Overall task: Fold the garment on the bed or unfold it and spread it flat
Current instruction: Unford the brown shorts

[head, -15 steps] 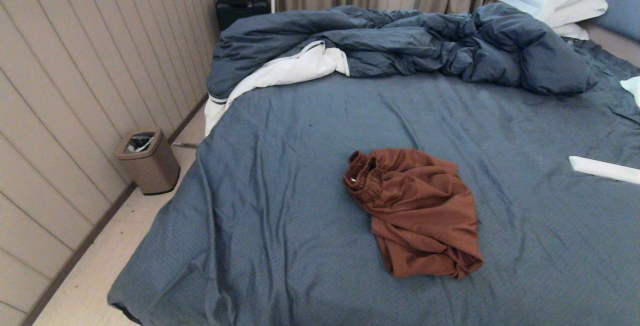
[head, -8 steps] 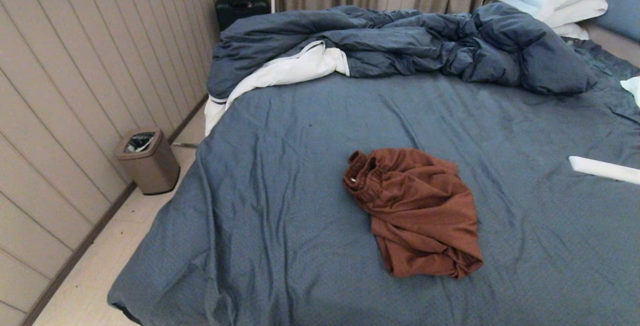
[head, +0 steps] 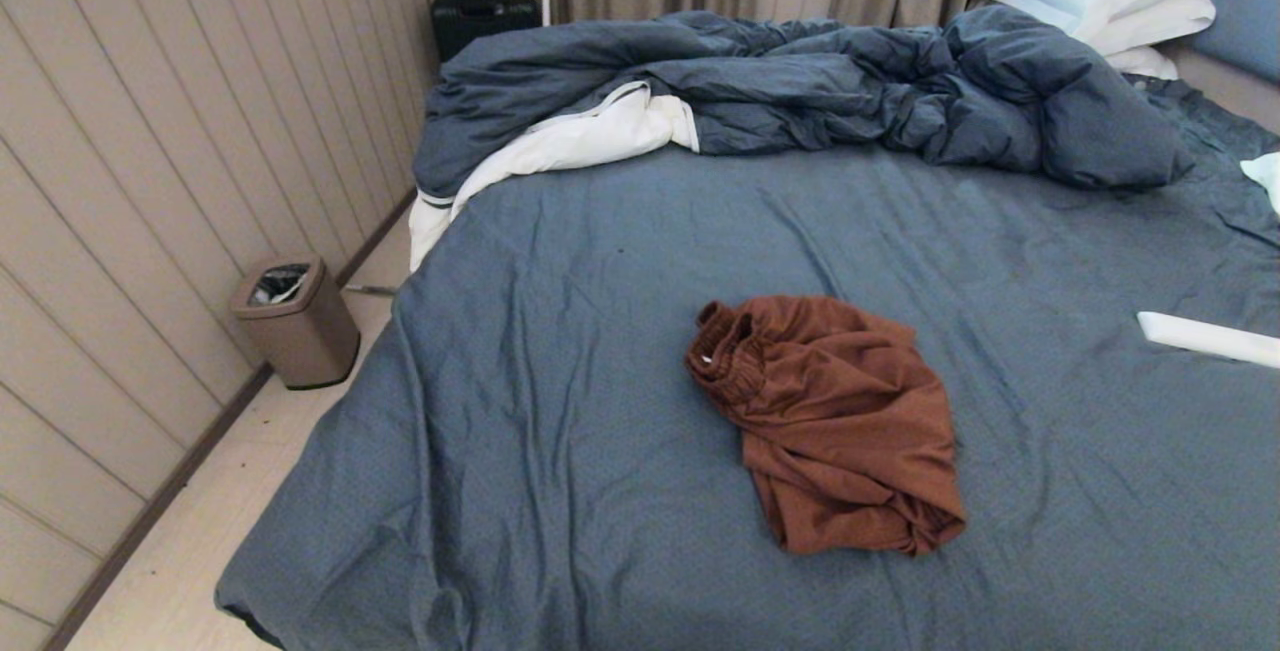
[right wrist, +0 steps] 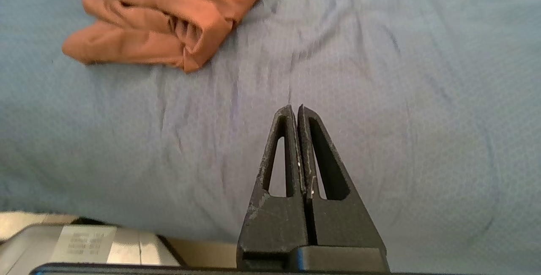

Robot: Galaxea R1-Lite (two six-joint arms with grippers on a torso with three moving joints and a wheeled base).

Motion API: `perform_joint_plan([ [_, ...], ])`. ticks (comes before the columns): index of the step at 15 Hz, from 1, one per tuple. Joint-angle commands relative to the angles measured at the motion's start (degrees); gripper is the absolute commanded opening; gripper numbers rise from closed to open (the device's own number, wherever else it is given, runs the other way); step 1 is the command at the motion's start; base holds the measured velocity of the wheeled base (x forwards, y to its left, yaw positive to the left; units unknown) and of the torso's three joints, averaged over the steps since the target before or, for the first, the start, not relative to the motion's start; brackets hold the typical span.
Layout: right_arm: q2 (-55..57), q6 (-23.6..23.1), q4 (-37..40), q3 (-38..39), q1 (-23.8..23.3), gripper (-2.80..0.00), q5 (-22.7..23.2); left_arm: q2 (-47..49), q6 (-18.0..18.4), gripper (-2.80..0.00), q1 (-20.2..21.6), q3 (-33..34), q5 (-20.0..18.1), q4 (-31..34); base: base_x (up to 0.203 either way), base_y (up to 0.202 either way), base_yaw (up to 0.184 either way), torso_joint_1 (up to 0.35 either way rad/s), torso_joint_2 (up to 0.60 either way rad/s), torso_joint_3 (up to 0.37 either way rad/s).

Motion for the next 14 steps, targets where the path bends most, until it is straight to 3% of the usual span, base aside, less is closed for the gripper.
perform_joint_plan([
  [1, 2.9, 0.0, 0.1, 0.0, 0.0, -2.80, 0.0, 0.1, 0.0, -2.80, 0.0, 0.0, 0.1, 0.0, 0.000, 0.000, 0.000, 0.000, 0.00, 0.000],
  [9, 5.5, -0.4, 0.0, -1.3, 0.1, -2.80, 0.6, 0.1, 0.0, -2.80, 0.0, 0.0, 0.0, 0.0, 0.000, 0.000, 0.000, 0.000, 0.00, 0.000],
  [11, 8.5, -0.3, 0.9, -10.3, 0.1, -2.80, 1.4, 0.1, 0.1, -2.80, 0.0, 0.0, 0.0, 0.0, 0.000, 0.000, 0.000, 0.000, 0.00, 0.000],
  [14, 22.9, -0.2, 2.2, -23.7, 0.4, -2.80, 2.2, 0.1, 0.1, -2.80, 0.0, 0.0, 0.0, 0.0, 0.000, 0.000, 0.000, 0.000, 0.00, 0.000],
])
